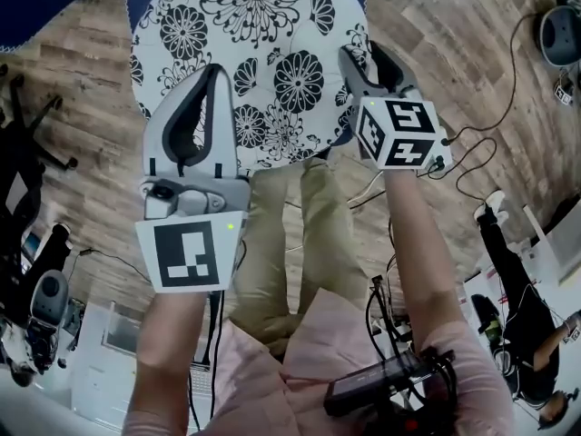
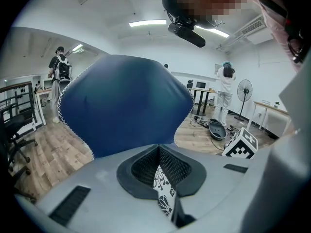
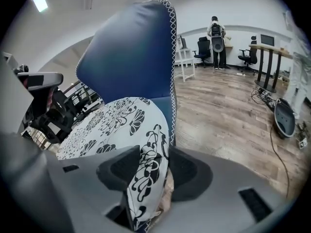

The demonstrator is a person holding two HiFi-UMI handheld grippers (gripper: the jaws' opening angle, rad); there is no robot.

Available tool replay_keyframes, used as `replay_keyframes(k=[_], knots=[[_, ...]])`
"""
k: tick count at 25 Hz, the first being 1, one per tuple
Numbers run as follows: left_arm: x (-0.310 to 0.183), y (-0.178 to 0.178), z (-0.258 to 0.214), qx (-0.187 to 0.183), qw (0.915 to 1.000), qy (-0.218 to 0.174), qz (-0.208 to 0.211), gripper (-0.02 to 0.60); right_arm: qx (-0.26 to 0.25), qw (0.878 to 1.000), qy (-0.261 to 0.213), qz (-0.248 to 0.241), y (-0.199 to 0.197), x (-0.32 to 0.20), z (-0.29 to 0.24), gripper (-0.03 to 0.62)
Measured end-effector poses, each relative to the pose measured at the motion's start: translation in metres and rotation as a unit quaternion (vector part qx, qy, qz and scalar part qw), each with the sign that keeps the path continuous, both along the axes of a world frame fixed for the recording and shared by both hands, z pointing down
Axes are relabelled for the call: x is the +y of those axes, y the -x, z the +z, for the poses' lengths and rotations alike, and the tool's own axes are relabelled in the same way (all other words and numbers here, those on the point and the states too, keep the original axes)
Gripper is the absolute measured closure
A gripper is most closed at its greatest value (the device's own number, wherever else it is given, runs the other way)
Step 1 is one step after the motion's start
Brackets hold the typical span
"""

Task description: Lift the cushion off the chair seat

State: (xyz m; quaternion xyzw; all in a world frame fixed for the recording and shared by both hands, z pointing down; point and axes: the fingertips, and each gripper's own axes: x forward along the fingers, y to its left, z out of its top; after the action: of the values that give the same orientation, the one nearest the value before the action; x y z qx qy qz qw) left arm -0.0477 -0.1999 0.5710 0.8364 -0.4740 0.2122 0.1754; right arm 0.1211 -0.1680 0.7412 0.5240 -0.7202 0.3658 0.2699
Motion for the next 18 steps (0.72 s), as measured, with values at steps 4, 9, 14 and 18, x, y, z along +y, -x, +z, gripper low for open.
replay_keyframes(k=[4, 9, 14, 18], knots=[[-0.002, 0.002, -0.007, 0.000, 1.0000, -0.003, 0.001, 0.571, 0.018, 1.000, 0.009, -0.008, 0.002, 0.000, -0.002, 0.441], [-0.006, 0.004, -0.020, 0.006, 0.9999, -0.012, -0.002, 0.571, 0.029, 0.999, 0.003, -0.017, 0.010, -0.003, -0.017, 0.515], [-0.007, 0.007, -0.036, 0.009, 0.9997, -0.024, -0.007, 0.571, 0.030, 0.999, -0.019, -0.021, 0.018, -0.011, -0.043, 0.541], [-0.014, 0.013, -0.059, 0.011, 0.9990, -0.040, -0.016, 0.571, 0.028, 0.998, -0.037, -0.037, 0.027, -0.019, -0.074, 0.554]])
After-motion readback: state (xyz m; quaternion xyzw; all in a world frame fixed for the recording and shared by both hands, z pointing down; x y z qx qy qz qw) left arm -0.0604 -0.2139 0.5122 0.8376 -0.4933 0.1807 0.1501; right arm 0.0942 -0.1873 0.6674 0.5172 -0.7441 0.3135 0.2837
